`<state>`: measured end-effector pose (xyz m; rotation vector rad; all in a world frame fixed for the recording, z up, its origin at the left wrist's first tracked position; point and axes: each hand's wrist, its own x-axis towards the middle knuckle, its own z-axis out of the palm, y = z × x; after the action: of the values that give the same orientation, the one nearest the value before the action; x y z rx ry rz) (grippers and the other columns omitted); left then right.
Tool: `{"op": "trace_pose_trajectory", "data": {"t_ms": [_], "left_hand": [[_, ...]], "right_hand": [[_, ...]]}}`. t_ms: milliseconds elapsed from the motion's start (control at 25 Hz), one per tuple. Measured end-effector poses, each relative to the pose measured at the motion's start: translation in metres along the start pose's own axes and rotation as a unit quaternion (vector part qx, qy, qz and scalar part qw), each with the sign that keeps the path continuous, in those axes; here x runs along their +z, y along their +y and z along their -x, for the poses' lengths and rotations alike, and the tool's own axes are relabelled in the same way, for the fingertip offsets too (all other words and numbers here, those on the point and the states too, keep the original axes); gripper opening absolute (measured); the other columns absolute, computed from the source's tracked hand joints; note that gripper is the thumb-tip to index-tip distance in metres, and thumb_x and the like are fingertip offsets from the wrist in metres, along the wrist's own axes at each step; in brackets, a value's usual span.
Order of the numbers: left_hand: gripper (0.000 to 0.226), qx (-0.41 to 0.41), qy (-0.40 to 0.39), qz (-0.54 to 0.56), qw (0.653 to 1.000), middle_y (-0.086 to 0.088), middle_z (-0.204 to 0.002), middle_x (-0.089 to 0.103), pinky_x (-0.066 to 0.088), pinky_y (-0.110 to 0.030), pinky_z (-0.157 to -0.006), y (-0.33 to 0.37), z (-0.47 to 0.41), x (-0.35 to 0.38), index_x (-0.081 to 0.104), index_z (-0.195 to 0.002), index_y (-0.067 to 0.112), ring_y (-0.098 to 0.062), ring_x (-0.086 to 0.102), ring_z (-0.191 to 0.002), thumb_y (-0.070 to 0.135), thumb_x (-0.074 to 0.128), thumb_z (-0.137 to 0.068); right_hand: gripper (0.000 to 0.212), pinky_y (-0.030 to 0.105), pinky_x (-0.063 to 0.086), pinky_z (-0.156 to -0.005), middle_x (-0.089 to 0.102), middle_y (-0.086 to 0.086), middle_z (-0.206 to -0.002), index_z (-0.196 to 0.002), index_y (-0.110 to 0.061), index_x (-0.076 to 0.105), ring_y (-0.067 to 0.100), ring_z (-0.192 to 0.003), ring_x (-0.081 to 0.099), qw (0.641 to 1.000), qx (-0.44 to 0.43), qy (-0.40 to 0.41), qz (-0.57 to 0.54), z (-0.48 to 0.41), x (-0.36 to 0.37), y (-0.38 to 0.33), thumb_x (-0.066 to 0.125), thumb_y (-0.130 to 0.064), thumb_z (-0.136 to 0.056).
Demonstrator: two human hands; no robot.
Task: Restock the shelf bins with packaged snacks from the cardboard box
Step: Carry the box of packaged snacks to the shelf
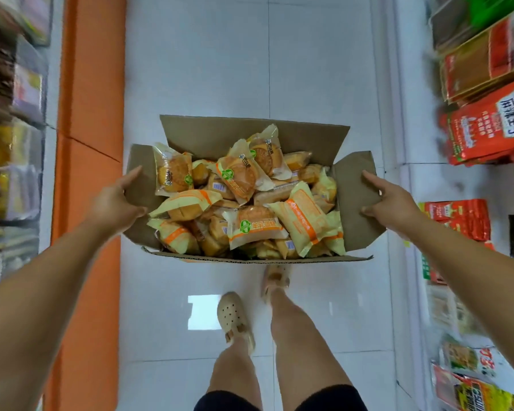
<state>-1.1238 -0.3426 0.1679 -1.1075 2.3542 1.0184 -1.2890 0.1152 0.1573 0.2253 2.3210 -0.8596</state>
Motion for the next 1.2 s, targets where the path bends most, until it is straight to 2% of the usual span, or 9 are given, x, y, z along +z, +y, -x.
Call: {"op": "trace_pose_trajectory", "data": {"t_ms": [80, 280, 440, 600, 760, 920, 1120, 1200], "left_hand": [[0.087, 0.006, 0.000, -0.007, 1.000, -0.013, -0.131, 0.058, 0.051, -0.035, -0.081, 0.037, -0.037, -0.011, 0.038, -0.149, 0.033, -0.023, 0.055, -0.094, -0.006, 0.073, -0.080], [0.087, 0.004, -0.002, 0.016, 1.000, -0.004, -0.125, 0.057, 0.050, -0.033, -0.081, 0.120, -0.130, -0.032, 0.038, -0.149, 0.033, -0.021, 0.058, -0.094, -0.009, 0.071, -0.079], [0.087, -0.009, 0.010, 0.054, 0.998, -0.002, -0.135, 0.054, 0.051, -0.035, -0.086, 0.179, -0.197, -0.054, 0.041, -0.147, 0.033, -0.020, 0.058, -0.097, -0.011, 0.070, -0.079], [0.087, -0.002, 0.011, 0.058, 0.998, -0.004, -0.133, 0.056, 0.053, -0.037, -0.087, 0.240, -0.286, -0.085, 0.041, -0.146, 0.037, -0.022, 0.061, -0.097, -0.009, 0.072, -0.078], [0.087, 0.011, -0.011, 0.061, 0.998, -0.006, -0.130, 0.058, 0.054, -0.037, -0.080, 0.295, -0.379, -0.117, 0.039, -0.147, 0.038, -0.024, 0.063, -0.091, -0.008, 0.070, -0.080], [0.088, 0.022, -0.004, 0.047, 0.999, -0.002, -0.137, 0.055, 0.051, -0.028, -0.073, 0.349, -0.464, -0.156, 0.040, -0.146, 0.040, -0.020, 0.059, -0.097, -0.006, 0.074, -0.078], [0.089, 0.009, -0.007, 0.053, 0.999, 0.002, -0.124, 0.056, 0.056, -0.042, -0.082, 0.416, -0.573, -0.204, 0.039, -0.145, 0.044, -0.023, 0.061, -0.096, -0.005, 0.073, -0.079], [0.090, 0.005, -0.007, 0.052, 0.999, 0.000, -0.129, 0.057, 0.057, -0.048, -0.084, 0.439, -0.613, -0.218, 0.039, -0.144, 0.046, -0.025, 0.063, -0.100, -0.005, 0.073, -0.079]], "right_hand": [[0.084, 0.031, 0.051, -0.089, 0.051, 0.000, -0.139, -0.142, -0.042, 0.042, 0.020, -0.110, 0.058, 1.000, 0.011, 0.003, -0.028, -0.040, -0.015, -0.021, 0.066, 0.007, -0.078], [0.084, 0.032, 0.052, -0.089, 0.050, -0.002, -0.137, -0.142, -0.040, 0.043, 0.021, -0.111, 0.058, 0.999, 0.003, -0.003, -0.049, -0.141, -0.061, -0.094, 0.066, 0.009, -0.078], [0.084, 0.035, 0.052, -0.093, 0.049, -0.005, -0.140, -0.140, -0.042, 0.045, 0.022, -0.114, 0.058, 0.997, 0.004, -0.009, -0.073, -0.218, -0.097, -0.155, 0.066, 0.010, -0.078], [0.084, 0.028, 0.051, -0.084, 0.050, -0.004, -0.140, -0.140, -0.042, 0.045, 0.019, -0.112, 0.058, 0.997, 0.001, -0.004, -0.073, -0.297, -0.127, -0.222, 0.066, 0.010, -0.078], [0.083, 0.034, 0.053, -0.090, 0.050, -0.003, -0.141, -0.141, -0.041, 0.045, 0.021, -0.111, 0.059, 0.997, 0.009, 0.010, -0.080, -0.371, -0.151, -0.294, 0.067, 0.010, -0.078], [0.082, 0.031, 0.053, -0.086, 0.049, -0.008, -0.140, -0.140, -0.042, 0.046, 0.017, -0.108, 0.059, 0.994, 0.025, 0.020, -0.101, -0.438, -0.175, -0.369, 0.066, 0.010, -0.079], [0.081, 0.033, 0.055, -0.087, 0.048, -0.008, -0.142, -0.141, -0.040, 0.046, 0.018, -0.111, 0.059, 0.992, 0.016, 0.008, -0.122, -0.532, -0.204, -0.458, 0.065, 0.011, -0.080], [0.081, 0.033, 0.055, -0.084, 0.048, -0.007, -0.141, -0.141, -0.040, 0.045, 0.019, -0.110, 0.060, 0.993, 0.014, -0.003, -0.118, -0.574, -0.212, -0.493, 0.064, 0.011, -0.080]]}}
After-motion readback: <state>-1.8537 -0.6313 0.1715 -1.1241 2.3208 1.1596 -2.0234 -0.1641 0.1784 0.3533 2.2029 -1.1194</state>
